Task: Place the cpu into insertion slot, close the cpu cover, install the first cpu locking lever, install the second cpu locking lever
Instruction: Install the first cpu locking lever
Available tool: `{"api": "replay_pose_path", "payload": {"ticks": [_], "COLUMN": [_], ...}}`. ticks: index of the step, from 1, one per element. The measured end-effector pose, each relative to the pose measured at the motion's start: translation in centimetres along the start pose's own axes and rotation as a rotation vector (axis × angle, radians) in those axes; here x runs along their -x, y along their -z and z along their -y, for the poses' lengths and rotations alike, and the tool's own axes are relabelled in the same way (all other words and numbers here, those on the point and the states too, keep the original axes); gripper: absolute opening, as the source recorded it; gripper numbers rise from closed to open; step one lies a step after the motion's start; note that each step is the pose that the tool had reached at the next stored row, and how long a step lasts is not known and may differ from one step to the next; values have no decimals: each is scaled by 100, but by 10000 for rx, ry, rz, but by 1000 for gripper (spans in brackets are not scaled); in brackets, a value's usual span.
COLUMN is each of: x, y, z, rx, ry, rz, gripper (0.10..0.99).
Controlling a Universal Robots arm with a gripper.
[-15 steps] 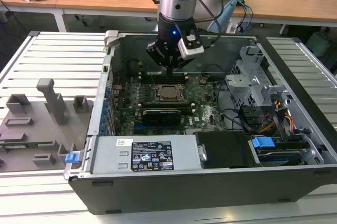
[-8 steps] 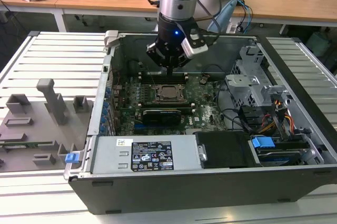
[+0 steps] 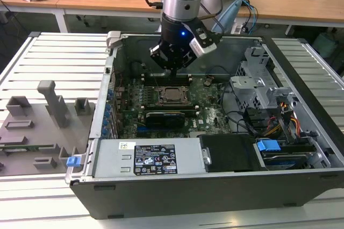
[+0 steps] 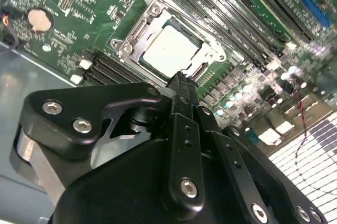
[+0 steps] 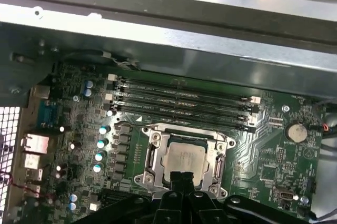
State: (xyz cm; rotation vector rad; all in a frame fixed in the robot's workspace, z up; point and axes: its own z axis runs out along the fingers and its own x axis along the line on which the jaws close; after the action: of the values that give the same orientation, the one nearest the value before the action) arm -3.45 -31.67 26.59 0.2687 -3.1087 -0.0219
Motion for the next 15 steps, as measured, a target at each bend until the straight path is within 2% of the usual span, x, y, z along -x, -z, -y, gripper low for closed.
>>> {"api": "replay_pose_path", "payload": {"ticks": [5,13,15], "x": [-46,-74,-117], "y": [-13,-33,-34], "z": [-8,-18,-24], "rx": [57,105,131], "ry": [62,-596,-605], "rz": [39,66,96], "gripper": [106,106,106]}}
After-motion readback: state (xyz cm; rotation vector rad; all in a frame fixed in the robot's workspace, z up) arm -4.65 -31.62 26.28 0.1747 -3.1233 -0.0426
